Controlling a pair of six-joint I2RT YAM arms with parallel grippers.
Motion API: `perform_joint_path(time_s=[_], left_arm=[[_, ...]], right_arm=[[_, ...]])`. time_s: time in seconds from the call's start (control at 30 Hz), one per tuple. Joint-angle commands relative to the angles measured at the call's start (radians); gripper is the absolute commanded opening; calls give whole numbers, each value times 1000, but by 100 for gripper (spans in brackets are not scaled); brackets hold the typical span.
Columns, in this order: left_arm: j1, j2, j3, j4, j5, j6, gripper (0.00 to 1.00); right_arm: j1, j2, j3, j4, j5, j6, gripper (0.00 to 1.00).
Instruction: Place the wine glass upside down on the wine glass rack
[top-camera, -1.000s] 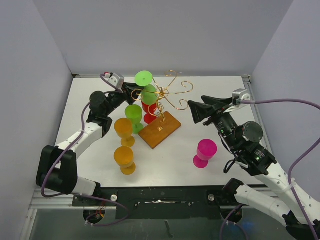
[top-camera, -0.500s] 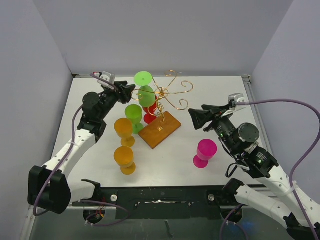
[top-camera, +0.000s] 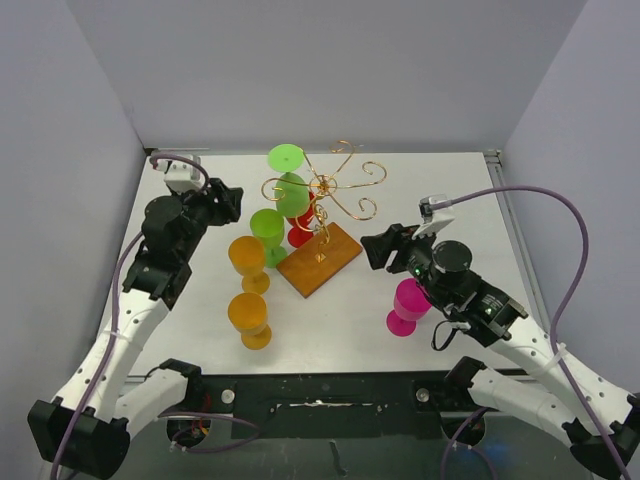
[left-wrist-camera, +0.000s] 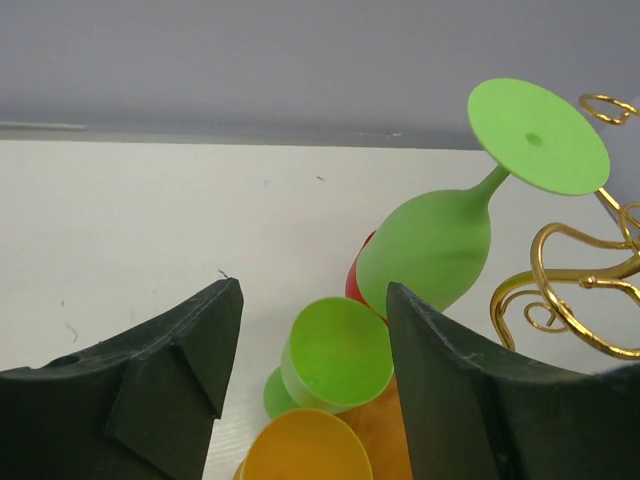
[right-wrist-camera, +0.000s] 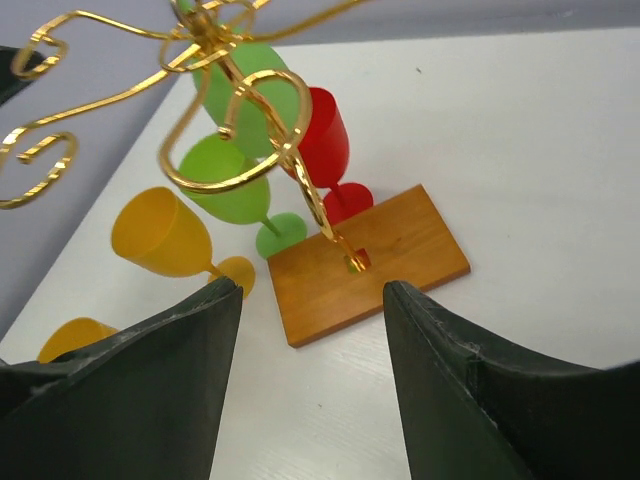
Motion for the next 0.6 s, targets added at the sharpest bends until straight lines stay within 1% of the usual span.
perform_joint_path(time_s=[0.0,0.03,0.13,0.23,0.33,0.43,0.57], left_arm=[[10,-76,68,-225,-35,-45,60],[10,-91,64,-242,-31,-48,62],[13,-132,49,-268,8,-49,63],[13,-160,35,-272,81,-32,64],[14,-174,27,-256,142,-20,64],[14,-193,10,-213,137,-21,64],[14,-219,-6,-159,148,-9,64]], right_arm=[[8,31,18,-86,120,86,59],[8,33,32,-129,153,102,59],[7,52,111,-327,232,142,60],[7,78,206,-558,248,188,60],[7,97,263,-742,217,240,60],[6,104,266,-827,121,260,60],[7,112,229,-847,-3,282,56]])
